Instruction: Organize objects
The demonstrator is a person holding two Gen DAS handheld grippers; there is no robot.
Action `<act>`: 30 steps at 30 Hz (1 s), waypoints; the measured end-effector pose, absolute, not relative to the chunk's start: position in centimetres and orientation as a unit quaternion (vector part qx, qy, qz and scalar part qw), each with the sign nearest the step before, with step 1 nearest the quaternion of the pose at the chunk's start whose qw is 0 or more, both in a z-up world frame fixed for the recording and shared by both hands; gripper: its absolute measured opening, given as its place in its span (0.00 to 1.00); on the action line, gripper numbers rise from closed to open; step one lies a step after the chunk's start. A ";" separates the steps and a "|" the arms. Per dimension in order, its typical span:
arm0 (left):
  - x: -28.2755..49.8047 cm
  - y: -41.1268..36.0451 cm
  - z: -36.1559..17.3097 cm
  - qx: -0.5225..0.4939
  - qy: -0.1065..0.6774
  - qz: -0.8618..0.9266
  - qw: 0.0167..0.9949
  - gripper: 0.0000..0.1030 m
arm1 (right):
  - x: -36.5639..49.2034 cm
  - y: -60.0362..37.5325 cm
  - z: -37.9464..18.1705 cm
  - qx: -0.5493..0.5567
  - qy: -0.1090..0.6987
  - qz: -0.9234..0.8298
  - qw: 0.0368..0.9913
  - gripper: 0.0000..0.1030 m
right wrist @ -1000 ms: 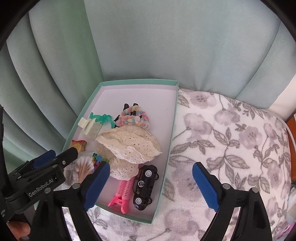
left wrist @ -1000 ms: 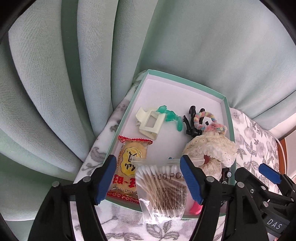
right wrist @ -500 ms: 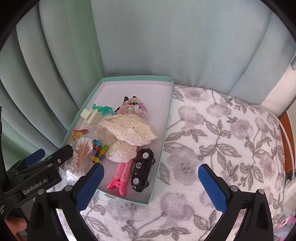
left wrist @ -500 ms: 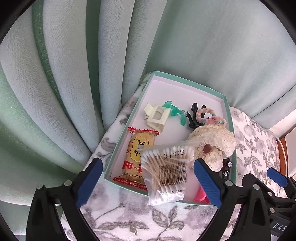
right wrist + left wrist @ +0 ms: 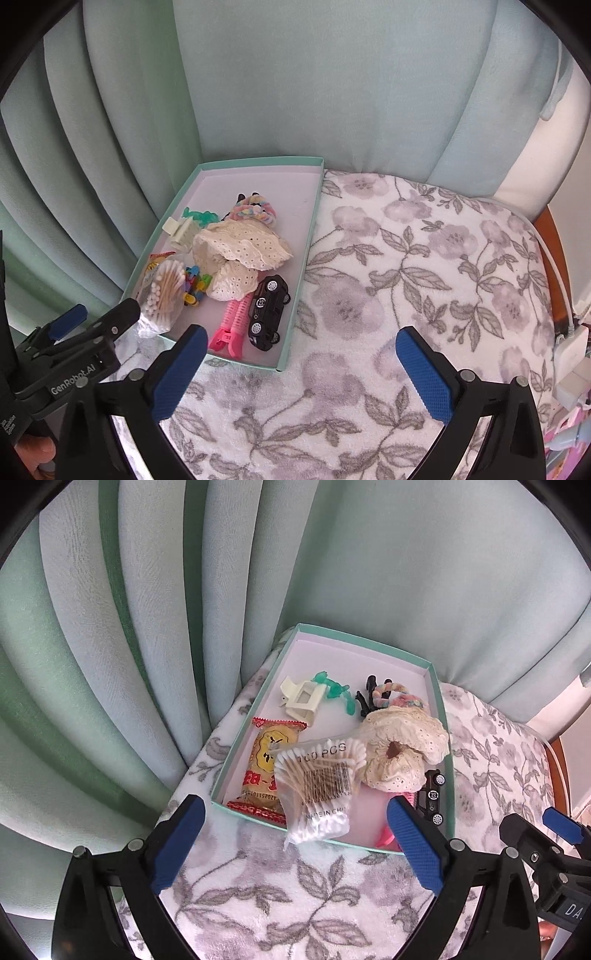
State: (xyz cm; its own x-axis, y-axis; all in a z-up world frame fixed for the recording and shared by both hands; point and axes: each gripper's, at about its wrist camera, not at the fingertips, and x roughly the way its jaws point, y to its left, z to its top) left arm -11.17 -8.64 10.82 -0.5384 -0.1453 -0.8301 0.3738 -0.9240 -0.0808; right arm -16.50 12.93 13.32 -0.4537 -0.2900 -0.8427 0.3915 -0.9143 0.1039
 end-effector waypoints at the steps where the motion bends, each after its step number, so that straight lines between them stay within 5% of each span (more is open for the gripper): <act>1: -10.9 -8.4 10.9 0.456 0.123 -0.869 0.148 0.96 | -16.3 13.3 13.4 0.482 0.051 -0.852 0.197 1.00; 17: -7.1 -3.7 9.4 0.472 0.092 -0.870 0.111 0.96 | -12.1 20.0 12.2 0.487 0.018 -0.860 0.155 1.00; 30: -4.8 -1.5 4.3 0.502 0.051 -0.858 0.099 0.96 | -8.9 25.9 6.2 0.524 -0.029 -0.846 0.098 1.00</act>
